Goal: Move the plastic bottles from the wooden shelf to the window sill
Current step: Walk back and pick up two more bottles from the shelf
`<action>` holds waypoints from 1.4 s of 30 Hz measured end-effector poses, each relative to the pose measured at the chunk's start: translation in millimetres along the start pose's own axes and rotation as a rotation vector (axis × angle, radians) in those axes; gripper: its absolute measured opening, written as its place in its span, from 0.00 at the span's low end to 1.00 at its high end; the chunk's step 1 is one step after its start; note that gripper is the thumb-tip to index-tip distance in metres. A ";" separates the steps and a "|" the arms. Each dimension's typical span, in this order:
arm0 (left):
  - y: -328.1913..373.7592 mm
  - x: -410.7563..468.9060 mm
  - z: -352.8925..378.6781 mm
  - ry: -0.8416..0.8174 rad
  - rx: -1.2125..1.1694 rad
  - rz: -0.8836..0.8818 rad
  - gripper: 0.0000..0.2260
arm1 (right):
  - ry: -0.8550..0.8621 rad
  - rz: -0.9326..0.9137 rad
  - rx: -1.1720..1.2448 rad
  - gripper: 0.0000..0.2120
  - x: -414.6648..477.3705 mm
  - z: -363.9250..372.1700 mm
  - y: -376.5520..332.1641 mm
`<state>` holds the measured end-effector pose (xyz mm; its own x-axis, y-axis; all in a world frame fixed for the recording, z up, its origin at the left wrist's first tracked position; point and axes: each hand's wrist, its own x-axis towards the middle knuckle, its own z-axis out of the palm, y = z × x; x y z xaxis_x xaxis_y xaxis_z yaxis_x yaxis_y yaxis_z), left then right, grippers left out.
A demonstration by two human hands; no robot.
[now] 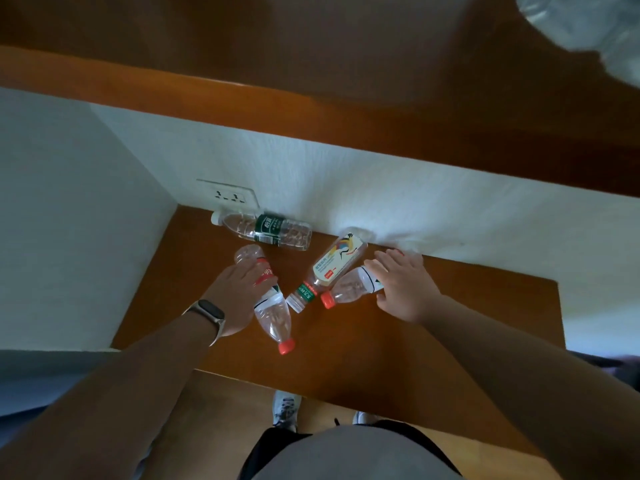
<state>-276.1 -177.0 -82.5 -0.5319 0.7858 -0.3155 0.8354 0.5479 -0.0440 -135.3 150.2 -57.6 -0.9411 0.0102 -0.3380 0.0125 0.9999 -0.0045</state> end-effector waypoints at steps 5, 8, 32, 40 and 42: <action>-0.1 -1.7 9.0 -0.017 0.066 0.067 0.32 | -0.014 0.008 -0.018 0.31 0.0 11.4 -2.5; 0.7 -8.4 13.5 -0.028 0.033 0.083 0.31 | -0.027 0.012 -0.002 0.31 -1.8 15.9 -5.0; 19.4 -34.6 -12.9 0.245 -0.772 -0.276 0.26 | 0.190 0.511 0.490 0.27 -65.4 -6.0 -42.0; 29.4 -37.3 -37.4 0.232 -1.297 -0.217 0.19 | 0.395 0.629 0.762 0.26 -70.4 -27.2 -85.8; 30.9 -40.9 -43.3 0.204 -1.430 -0.218 0.19 | 0.439 0.651 0.819 0.27 -73.8 -31.1 -96.8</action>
<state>-234.5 -179.8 -29.9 -0.7391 0.6108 -0.2838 -0.0456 0.3751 0.9259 -77.5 52.9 -3.0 -0.7102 0.6894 -0.1426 0.6082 0.4989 -0.6175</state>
